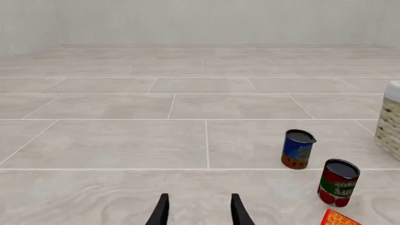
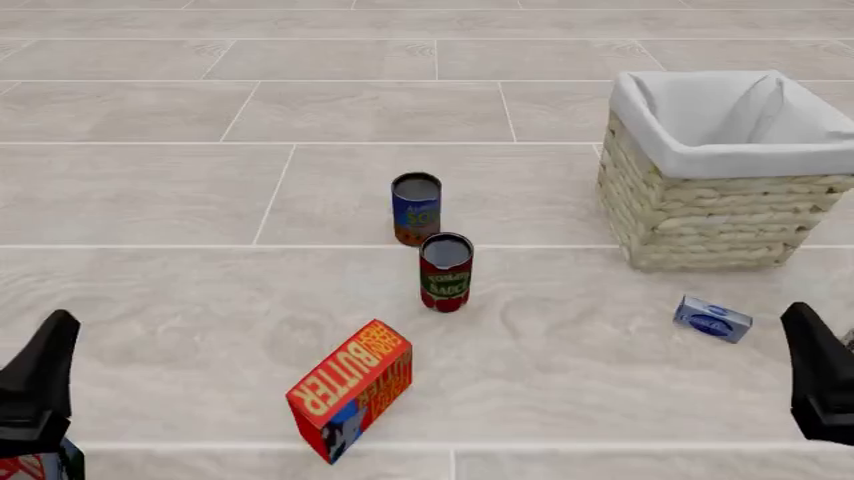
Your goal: Pick the cream cheese and place it in the basket.
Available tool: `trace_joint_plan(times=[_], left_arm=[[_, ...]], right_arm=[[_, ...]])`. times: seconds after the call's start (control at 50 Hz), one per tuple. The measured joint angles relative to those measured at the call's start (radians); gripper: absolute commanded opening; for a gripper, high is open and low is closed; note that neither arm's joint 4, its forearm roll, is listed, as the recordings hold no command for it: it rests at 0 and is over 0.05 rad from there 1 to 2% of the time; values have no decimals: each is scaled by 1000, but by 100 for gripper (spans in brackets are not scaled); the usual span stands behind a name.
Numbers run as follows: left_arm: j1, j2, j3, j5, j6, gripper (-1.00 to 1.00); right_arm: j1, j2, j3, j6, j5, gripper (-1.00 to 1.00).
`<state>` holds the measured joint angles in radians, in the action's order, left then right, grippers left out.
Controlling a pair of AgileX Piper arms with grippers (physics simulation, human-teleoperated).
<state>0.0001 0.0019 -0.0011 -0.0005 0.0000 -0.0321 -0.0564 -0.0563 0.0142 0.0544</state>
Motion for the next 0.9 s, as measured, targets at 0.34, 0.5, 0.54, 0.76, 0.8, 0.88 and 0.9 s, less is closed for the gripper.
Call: trace_joint_plan(times=[0.34, 0.5, 0.54, 0.76, 0.8, 0.88, 0.9], left_arm=[[0, 4, -3, -1, 0, 100], [0, 5, -3, -1, 0, 100], [0, 5, -3, -1, 0, 100], [0, 5, -3, -1, 0, 100], [0, 5, -3, -1, 0, 100], [0, 5, -3, -1, 0, 100], [0, 5, -3, -1, 0, 100]], right_arm=[[39, 33, 15, 26, -9, 100], [50, 33, -17, 36, 20, 100], [52, 31, -28, 39, 27, 100], [72, -22, -113, 69, 83, 100], [71, -42, -131, 78, 91, 100], [74, -86, -169, 98, 112, 100], [76, -99, -178, 103, 119, 100]])
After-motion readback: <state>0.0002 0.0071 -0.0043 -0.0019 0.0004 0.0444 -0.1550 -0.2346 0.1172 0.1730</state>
